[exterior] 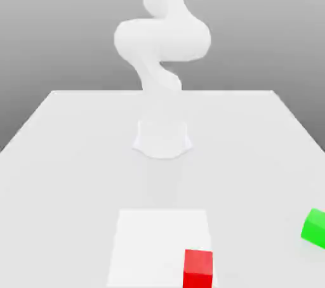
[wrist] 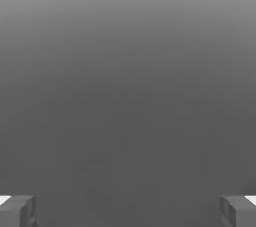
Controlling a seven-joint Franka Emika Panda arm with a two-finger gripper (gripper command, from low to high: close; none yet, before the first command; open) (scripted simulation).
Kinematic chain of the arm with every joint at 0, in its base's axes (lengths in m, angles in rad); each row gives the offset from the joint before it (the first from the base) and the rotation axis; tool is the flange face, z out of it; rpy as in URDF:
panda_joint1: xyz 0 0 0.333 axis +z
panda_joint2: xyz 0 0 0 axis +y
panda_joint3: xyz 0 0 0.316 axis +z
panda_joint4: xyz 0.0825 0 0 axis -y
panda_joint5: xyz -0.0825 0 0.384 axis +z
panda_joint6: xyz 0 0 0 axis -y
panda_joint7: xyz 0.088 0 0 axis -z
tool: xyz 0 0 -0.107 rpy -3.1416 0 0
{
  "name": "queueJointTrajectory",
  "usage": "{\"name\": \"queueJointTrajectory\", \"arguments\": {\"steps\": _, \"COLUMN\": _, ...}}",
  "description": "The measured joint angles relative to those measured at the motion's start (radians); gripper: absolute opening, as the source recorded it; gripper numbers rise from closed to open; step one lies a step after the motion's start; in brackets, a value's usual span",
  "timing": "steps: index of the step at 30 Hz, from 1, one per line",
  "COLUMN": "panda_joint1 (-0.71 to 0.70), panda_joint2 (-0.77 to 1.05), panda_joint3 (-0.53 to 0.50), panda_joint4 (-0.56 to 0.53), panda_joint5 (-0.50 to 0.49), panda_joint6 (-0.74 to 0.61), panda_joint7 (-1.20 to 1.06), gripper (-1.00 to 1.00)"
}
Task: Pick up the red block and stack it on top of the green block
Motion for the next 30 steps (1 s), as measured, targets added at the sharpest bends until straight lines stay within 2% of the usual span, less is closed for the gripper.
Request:
{"name": "queueJointTrajectory", "arguments": {"steps": 14, "panda_joint1": -0.042, "panda_joint2": 0.514, "panda_joint3": 0.098, "panda_joint4": -0.061, "panda_joint5": -0.072, "panda_joint6": 0.177, "panda_joint7": 0.170, "gripper": 0.00}}
{"name": "queueJointTrajectory", "arguments": {"steps": 25, "panda_joint1": -0.017, "panda_joint2": 0.908, "panda_joint3": 0.120, "panda_joint4": -0.110, "panda_joint5": -0.073, "panda_joint6": 0.317, "panda_joint7": 0.263, "gripper": 0.00}}
{"name": "queueJointTrajectory", "arguments": {"steps": 30, "panda_joint1": 0.011, "panda_joint2": 1.089, "panda_joint3": 0.090, "panda_joint4": -0.092, "panda_joint5": -0.107, "panda_joint6": 0.448, "panda_joint7": 0.298, "gripper": 0.00}}
